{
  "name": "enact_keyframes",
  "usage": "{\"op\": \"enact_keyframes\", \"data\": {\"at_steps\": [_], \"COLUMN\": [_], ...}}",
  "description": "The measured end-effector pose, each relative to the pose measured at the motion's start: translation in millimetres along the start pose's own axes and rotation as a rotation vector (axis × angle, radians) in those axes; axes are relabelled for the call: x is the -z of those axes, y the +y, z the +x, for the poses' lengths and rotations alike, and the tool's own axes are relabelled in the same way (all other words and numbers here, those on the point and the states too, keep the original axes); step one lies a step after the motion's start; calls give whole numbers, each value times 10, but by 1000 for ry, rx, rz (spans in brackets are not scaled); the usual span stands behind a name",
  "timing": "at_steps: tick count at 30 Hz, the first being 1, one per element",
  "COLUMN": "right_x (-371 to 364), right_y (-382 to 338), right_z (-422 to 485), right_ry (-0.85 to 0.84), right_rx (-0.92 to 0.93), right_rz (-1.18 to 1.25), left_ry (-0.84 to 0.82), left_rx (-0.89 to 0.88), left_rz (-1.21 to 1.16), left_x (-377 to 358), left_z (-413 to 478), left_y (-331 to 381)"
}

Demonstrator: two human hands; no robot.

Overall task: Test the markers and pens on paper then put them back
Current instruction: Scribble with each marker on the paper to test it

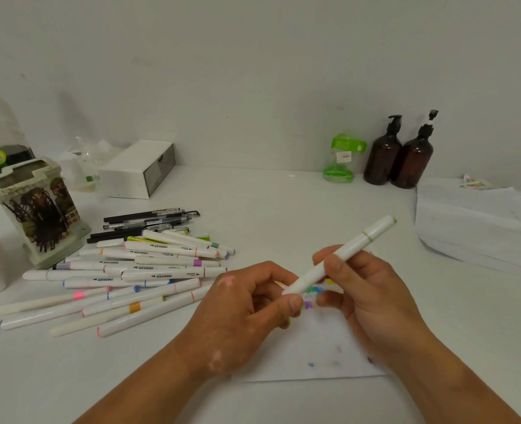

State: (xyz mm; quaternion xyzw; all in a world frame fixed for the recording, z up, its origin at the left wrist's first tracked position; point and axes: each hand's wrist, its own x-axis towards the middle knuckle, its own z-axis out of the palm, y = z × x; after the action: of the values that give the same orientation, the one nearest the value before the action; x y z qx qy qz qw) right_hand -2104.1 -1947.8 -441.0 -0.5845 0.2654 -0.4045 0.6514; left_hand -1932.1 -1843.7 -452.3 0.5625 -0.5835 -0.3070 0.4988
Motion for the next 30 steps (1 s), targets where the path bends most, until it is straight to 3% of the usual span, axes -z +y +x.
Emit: {"op": "enact_keyframes", "data": {"at_steps": [3, 6, 8, 12, 20, 22, 25, 27, 30], "right_x": [398, 999, 1269, 1370, 1268, 1254, 1026, 758, 470], "right_y": [-142, -199, -122, 58, 110, 40, -61, -72, 9], "right_z": [150, 267, 282, 330, 344, 329, 270, 201, 110], "right_ry": [221, 607, 706, 633, 596, 630, 651, 485, 187], "right_rx": [48, 71, 31, -56, -234, -144, 160, 256, 266], "right_rz": [58, -478, -733, -1039, -1182, -1170, -1069, -1018, -964], "left_ry": [45, 69, 56, 66, 204, 277, 409, 429, 319], "left_rx": [-72, -68, -72, -108, -75, -49, 40, 67, 103], "left_rz": [258, 412, 460, 512, 452, 454, 477, 622, 923], "left_x": [48, 137, 136, 130, 293, 398, 631, 782, 916], "left_z": [-9, -16, -16, -13, -16, -45, -145, -268, -494], "left_y": [-62, -135, -165, -155, -165, -126, -84, -70, -88]}}
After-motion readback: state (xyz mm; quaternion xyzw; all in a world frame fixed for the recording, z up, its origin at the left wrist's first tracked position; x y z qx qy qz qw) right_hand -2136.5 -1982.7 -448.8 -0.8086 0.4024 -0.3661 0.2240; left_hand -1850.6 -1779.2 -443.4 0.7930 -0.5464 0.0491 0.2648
